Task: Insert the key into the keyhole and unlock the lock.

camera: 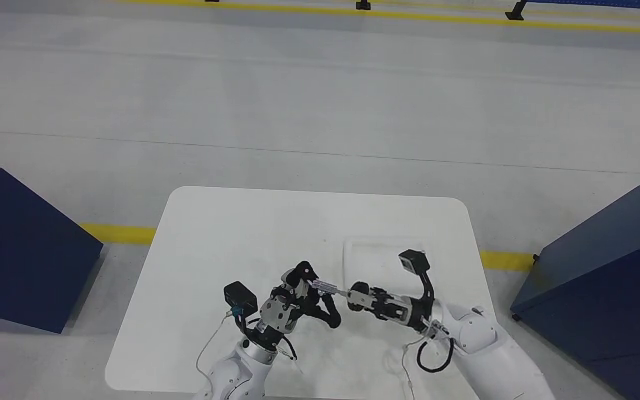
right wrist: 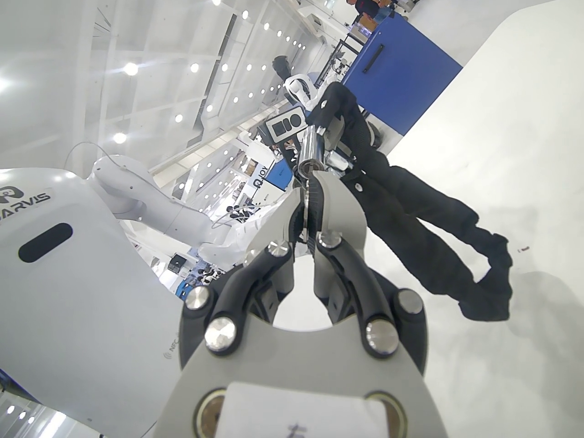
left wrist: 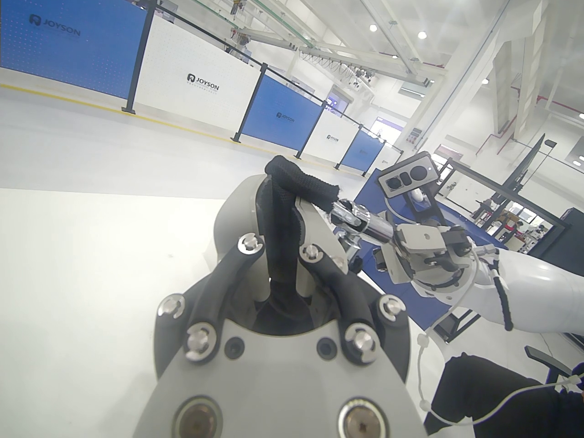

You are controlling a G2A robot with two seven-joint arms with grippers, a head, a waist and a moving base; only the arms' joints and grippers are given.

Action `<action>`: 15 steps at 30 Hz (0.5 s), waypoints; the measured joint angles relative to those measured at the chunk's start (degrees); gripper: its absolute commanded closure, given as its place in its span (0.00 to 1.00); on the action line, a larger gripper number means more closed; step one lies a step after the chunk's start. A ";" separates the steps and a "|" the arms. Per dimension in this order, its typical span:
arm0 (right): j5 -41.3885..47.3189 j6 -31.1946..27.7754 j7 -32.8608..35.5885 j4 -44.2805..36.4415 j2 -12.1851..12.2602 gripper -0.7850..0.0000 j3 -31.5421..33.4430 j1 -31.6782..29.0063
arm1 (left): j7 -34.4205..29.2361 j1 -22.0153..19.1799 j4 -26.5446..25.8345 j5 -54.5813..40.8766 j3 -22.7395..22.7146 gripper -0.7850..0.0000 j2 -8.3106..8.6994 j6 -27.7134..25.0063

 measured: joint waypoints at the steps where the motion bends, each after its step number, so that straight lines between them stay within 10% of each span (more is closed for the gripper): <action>1: -0.38 0.38 -0.27 -0.36 0.00 1.00 0.09 -0.04 | 0.00 0.00 0.00 0.00 0.00 1.00 0.00 0.00; 15: -14.07 -1.06 -9.20 -3.31 -0.17 1.00 2.20 -2.07 | 0.00 0.00 0.00 0.00 0.00 1.00 0.00 0.00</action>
